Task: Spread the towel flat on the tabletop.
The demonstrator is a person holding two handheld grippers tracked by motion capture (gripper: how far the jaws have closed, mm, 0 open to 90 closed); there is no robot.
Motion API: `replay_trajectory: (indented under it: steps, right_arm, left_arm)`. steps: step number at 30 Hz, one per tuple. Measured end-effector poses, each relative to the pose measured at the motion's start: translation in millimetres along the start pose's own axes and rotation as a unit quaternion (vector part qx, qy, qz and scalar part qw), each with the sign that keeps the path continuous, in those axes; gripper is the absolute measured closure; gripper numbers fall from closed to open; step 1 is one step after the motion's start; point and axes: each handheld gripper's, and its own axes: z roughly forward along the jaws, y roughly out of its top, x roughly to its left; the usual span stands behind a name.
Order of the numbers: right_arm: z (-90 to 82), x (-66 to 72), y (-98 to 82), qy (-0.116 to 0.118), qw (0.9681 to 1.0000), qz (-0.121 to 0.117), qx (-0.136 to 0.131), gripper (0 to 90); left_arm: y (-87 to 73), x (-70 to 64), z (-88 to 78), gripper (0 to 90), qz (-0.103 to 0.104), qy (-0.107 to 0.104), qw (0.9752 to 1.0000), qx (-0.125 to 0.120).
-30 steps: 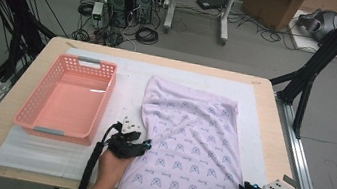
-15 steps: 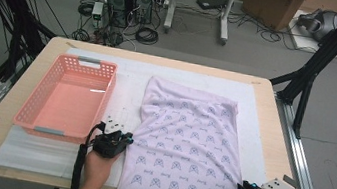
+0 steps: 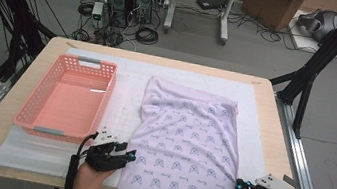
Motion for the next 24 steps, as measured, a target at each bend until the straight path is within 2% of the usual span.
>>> replay_trajectory:
  steps: [1, 3, 4, 6, 7, 8, 9, 10, 11, 12, 13, 14, 20, 24]
  right_arm:
    - [-3.9, -2.7, -1.5, -0.006, 1.0, -0.002, 0.001, 87.2]
    - [-9.5, -6.7, -5.6, -0.008, 0.9999, 0.011, 0.004, 86.1]
    - [-9.8, -8.1, -7.1, -0.002, 0.9998, 0.016, 0.009, 82.6]
    - [-8.6, -8.1, -8.6, 0.008, 0.9997, 0.024, 0.001, 63.3]
    - [-7.8, -8.4, -8.6, 0.01, 0.9995, 0.028, -0.002, 63.1]
    - [-6.9, -8.1, -8.2, 0.01, 0.9995, 0.03, -0.004, 62.0]
    - [-6.1, -7.6, -7.5, 0.005, 0.9995, 0.03, -0.003, 62.1]
    - [-5.0, -7.9, -7.2, 0.003, 0.9996, 0.028, -0.004, 63.6]
    - [-4.4, -8.0, -7.1, 0.0, 0.9996, 0.027, -0.005, 66.0]
    - [-4.2, -8.0, -7.2, 0.0, 0.9996, 0.028, -0.006, 71.5]
    - [-4.7, -8.2, -7.3, 0.005, 0.9996, 0.027, -0.005, 81.8]
    - [-5.1, -8.4, -7.5, 0.021, 0.9993, 0.031, -0.004, 85.3]
    - [-15.7, -2.1, -11.6, 0.053, 0.9984, 0.017, 0.005, 87.4]
    - [-28.9, 0.6, -18.8, 0.057, 0.9981, 0.011, 0.022, 87.4]
  left_arm:
    - [-2.8, -2.0, -0.9, 53.5, 0.0, -0.004, 1.0, 0.004]
    - [-8.7, -6.9, 0.3, 52.6, 0.002, -0.02, 0.9997, 0.012]
    - [-11.7, -10.3, 1.5, 52.0, 0.011, -0.021, 0.9997, 0.011]
    - [-14.8, -18.1, 2.7, 49.1, 0.019, -0.013, 0.9997, 0.004]
    - [-15.4, -21.5, 3.4, 50.6, 0.029, -0.006, 0.9996, 0.005]
    - [-16.5, -24.8, 3.6, 55.8, 0.042, 0.008, 0.9991, 0.004]
    - [-18.4, -27.2, 3.4, 67.2, 0.061, 0.025, 0.9978, 0.003]
    - [-19.4, -26.3, 2.6, 76.8, 0.07, 0.028, 0.9972, 0.001]
    - [-19.3, -23.9, 1.3, 85.3, 0.056, 0.017, 0.9983, 0.004]
    - [-19.2, -23.3, -0.7, 87.2, 0.049, 0.015, 0.9986, 0.008]
    - [-19.7, -23.6, -3.2, 87.5, 0.05, 0.017, 0.9985, 0.011]
    - [-20.7, -23.8, -6.2, 87.5, 0.05, 0.016, 0.9985, 0.013]
    - [-31.5, -24.3, -27.7, 87.6, 0.039, 0.007, 0.999, 0.018]
    - [-39.3, -28.7, -37.6, 87.4, 0.035, -0.008, 0.9991, 0.024]
